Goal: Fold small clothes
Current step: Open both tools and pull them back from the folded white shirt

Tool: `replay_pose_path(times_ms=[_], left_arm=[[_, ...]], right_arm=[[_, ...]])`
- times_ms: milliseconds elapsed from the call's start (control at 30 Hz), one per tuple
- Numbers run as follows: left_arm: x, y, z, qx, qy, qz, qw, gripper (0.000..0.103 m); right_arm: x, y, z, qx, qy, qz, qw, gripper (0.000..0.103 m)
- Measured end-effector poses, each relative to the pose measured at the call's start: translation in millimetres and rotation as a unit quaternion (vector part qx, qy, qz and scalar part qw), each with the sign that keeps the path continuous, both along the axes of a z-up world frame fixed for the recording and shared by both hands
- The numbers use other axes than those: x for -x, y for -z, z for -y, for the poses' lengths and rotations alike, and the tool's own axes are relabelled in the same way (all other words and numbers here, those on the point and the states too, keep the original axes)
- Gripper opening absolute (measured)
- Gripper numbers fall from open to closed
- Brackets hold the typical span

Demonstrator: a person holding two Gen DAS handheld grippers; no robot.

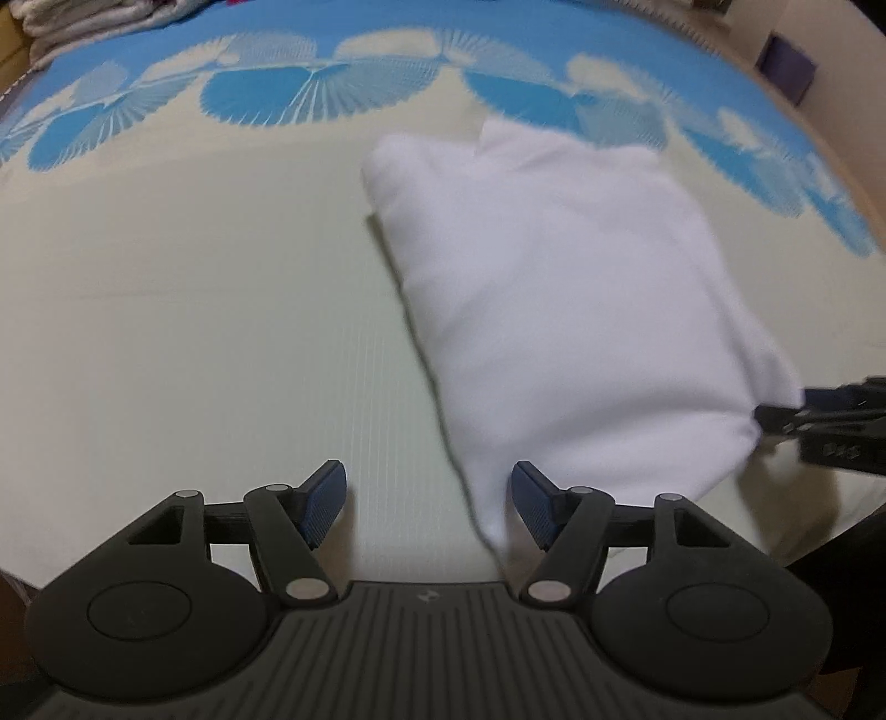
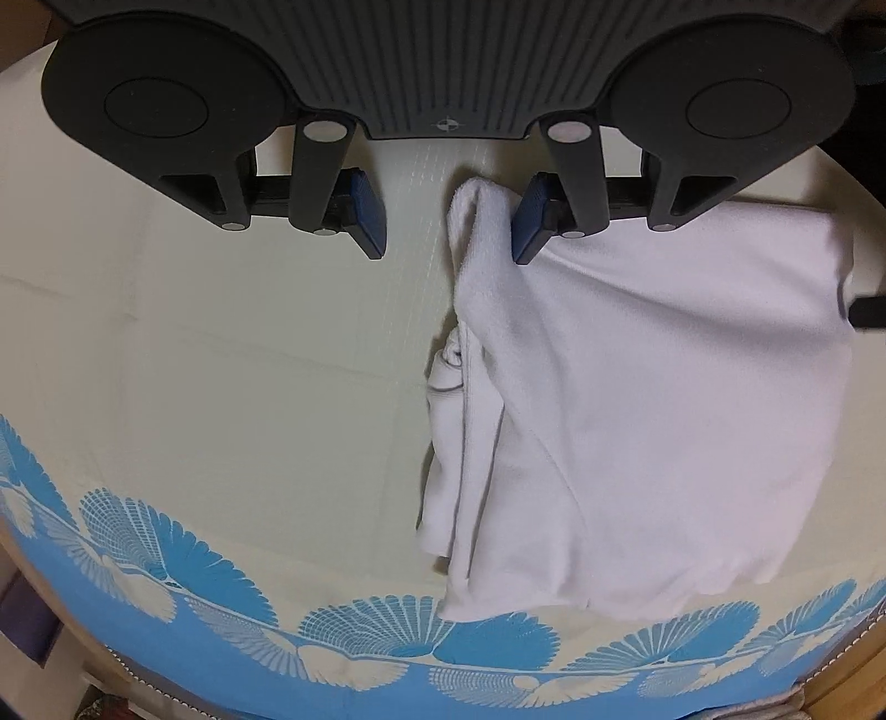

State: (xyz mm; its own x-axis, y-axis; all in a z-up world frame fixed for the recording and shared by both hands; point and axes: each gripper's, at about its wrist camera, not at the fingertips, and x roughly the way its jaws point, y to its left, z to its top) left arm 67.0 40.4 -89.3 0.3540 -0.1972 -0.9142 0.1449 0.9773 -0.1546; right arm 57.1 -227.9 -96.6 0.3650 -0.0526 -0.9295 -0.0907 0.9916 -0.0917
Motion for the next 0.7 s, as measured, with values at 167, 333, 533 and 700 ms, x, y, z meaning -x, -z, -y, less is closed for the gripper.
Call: replay_pose_path(times_ms=[167, 333, 533, 700], left_arm=[[6, 19, 8, -0.044, 0.014, -0.041, 0.9981, 0.072], [17, -35, 7, -0.051, 0.007, 0.035, 0.9981, 0.074], [49, -114, 17, -0.034, 0.001, 0.148, 0.9884, 0.092], [79, -126, 30, -0.008, -0.046, 0.181, 0.9824, 0.100]], right_arm=[[-1, 0, 0, 0.007, 0.005, -0.005, 1.000, 0.055], [3, -24, 0, 0.058, 0.015, 0.038, 0.997, 0.058], [17, -97, 12, 0.059, 0.056, 0.170, 0.982, 0.066], [53, -127, 17, -0.012, 0.038, 0.235, 0.971, 0.083]])
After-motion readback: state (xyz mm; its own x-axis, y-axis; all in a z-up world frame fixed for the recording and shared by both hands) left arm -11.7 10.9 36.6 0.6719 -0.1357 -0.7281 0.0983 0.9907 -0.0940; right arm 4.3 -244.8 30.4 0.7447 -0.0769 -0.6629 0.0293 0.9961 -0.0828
